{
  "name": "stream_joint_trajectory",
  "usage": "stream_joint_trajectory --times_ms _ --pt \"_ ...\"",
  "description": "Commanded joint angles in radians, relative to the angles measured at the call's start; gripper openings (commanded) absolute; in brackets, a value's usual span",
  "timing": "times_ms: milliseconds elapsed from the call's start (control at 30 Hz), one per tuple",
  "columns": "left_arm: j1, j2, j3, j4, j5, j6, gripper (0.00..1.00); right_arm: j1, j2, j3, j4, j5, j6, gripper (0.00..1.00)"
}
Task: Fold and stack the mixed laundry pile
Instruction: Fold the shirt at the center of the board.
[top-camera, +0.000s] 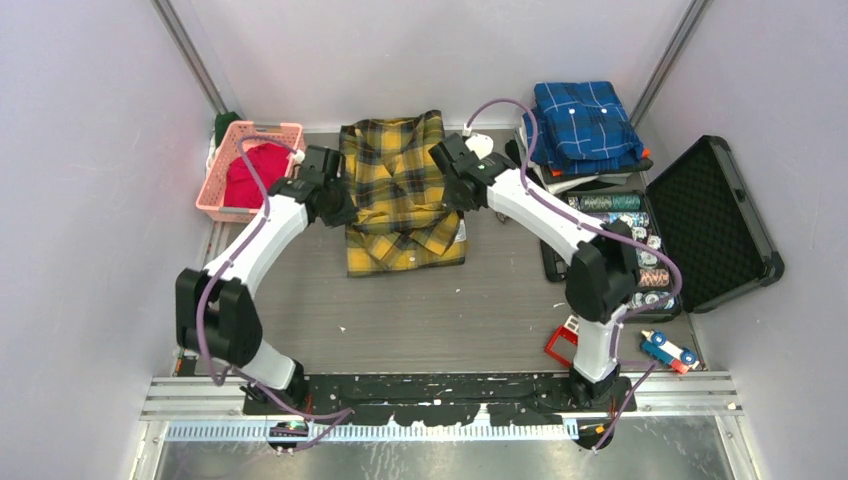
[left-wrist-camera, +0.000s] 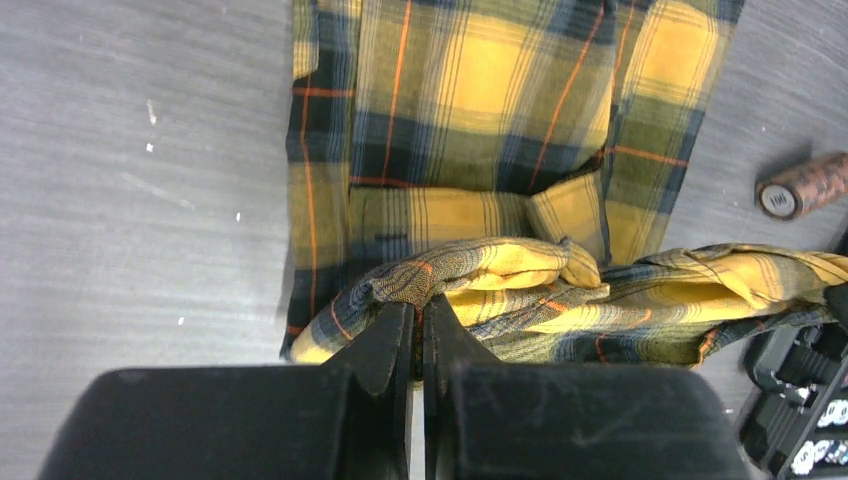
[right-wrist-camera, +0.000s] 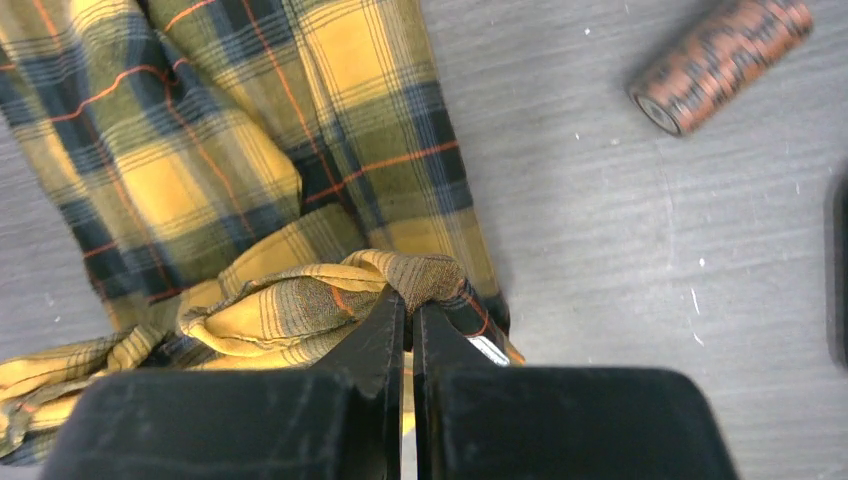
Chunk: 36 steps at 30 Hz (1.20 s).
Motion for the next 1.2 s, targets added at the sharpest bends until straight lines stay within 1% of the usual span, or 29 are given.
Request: stream_joint_trajectory --times_ms 0,233,400,733,767,833,867,900,967,1000,1067,1167 --pt "0.036 0.115 0.095 0.066 0.026 0.056 0.0 -0.02 0.109 0.142 0.009 0.021 -0.069 0.01" --pt "0.073 0.274 0.193 0.076 0.007 0.082 0.0 -0.056 0.228 0.247 0.036 0.021 -0.092 0.01" --pt "0.109 0.359 0.24 0.116 0.064 0.092 0.0 -0.077 0.262 0.237 0.139 0.02 -0.116 0.01" --pt "0.133 0.525 0.354 0.143 0.055 0.114 0.0 -0.114 0.379 0.292 0.219 0.013 -0.142 0.01" --pt "0.135 0.536 0.361 0.147 0.058 0.115 0.01 -0.117 0.388 0.293 0.224 0.008 -0.141 0.01" --pt "0.137 0.559 0.377 0.14 0.069 0.119 0.05 -0.122 0.406 0.294 0.235 -0.004 -0.139 0.01" --pt "0.139 0.568 0.385 0.132 0.074 0.121 0.1 -0.124 0.416 0.296 0.237 -0.008 -0.138 0.01" --pt "0.141 0.569 0.393 0.125 0.083 0.124 0.22 -0.126 0.424 0.299 0.239 -0.015 -0.138 0.01" --pt "0.142 0.552 0.405 0.117 0.088 0.135 0.51 -0.131 0.437 0.307 0.239 -0.023 -0.138 0.01" --pt "0.142 0.531 0.406 0.116 0.085 0.139 0.61 -0.131 0.441 0.312 0.239 -0.027 -0.138 0.01" --pt "0.14 0.472 0.404 0.107 0.052 0.148 0.84 -0.132 0.448 0.324 0.235 -0.033 -0.139 0.01" --pt "0.122 0.358 0.396 0.075 -0.032 0.191 0.94 -0.132 0.453 0.341 0.226 -0.041 -0.141 0.01"
